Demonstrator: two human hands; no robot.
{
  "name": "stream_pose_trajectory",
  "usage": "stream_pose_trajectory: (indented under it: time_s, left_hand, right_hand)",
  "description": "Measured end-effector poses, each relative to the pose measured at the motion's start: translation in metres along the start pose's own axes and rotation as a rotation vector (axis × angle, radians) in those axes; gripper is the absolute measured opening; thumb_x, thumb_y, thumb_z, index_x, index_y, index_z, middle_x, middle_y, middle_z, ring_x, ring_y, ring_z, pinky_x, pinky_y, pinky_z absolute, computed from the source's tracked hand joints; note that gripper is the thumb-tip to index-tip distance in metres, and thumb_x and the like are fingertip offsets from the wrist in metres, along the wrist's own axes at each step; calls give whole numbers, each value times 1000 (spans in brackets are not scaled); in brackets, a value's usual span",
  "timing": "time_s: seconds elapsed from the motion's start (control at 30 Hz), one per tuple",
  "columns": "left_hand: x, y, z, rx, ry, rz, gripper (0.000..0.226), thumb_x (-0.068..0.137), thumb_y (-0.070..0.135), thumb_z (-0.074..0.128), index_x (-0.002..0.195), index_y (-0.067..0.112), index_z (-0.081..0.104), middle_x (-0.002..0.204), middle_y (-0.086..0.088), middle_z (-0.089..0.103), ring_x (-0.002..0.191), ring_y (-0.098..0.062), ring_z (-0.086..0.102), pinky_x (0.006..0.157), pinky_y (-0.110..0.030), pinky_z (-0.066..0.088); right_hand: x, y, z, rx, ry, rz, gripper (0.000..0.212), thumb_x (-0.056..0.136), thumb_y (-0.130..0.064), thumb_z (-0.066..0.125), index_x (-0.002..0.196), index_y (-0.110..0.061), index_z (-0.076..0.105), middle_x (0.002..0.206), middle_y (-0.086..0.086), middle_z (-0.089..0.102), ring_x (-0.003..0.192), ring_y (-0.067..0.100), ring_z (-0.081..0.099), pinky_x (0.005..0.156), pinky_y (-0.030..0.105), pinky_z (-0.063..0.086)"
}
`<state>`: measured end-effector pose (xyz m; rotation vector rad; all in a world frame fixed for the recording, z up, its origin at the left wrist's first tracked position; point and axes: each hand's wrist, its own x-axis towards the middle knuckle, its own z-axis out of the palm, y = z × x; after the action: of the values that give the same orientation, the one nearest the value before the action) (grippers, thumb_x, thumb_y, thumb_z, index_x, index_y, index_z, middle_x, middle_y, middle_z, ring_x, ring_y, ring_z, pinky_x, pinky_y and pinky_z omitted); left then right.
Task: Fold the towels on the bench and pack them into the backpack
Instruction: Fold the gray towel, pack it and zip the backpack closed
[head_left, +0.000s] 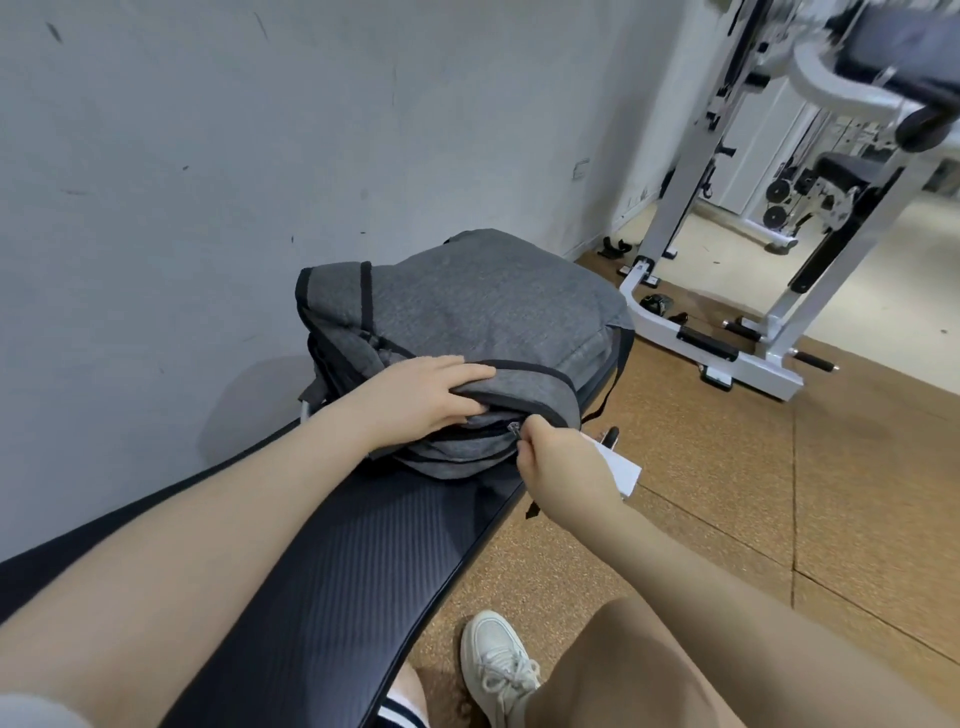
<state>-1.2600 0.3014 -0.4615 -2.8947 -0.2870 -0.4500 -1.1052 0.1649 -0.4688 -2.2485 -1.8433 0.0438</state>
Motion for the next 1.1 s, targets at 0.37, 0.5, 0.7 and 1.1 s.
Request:
stream_pose_trajectory:
  time_s: [0.37,0.5,0.7,1.1]
  left_hand:
    - [-26,27,-14,-217,369,-261,11,80,18,56,86,20,65,116,-3,52,111,-25,45,93,-43,43]
    - [-43,60,-17,-395,272,-753,19,83,37,54,80,20,48,73,10,52,66,-8,50,66,-38,48]
    - [-30,71,16,-434,-11,-1057,49,79,59,57,100,15,53,94,-3,66,88,-23,63,71,-36,51]
    - [-17,87,32,-459,199,-1142,39,87,47,52,108,15,47,100,-3,61,93,-26,61,69,-37,46]
  right_hand:
    - [-11,-58,15,-51,-51,-159,35,98,-39,35,115,-12,47,102,12,65,92,33,63,65,35,44]
    - [-3,-21,-1,-121,439,-370,27,83,-35,50,84,-15,68,75,4,65,68,27,62,52,30,46]
    - [31,2,9,-189,274,-600,59,50,-26,88,95,-14,52,125,20,58,109,39,60,86,48,50]
    - [61,10,27,-111,325,-734,58,63,-26,83,107,-19,46,110,16,62,84,32,66,66,37,56]
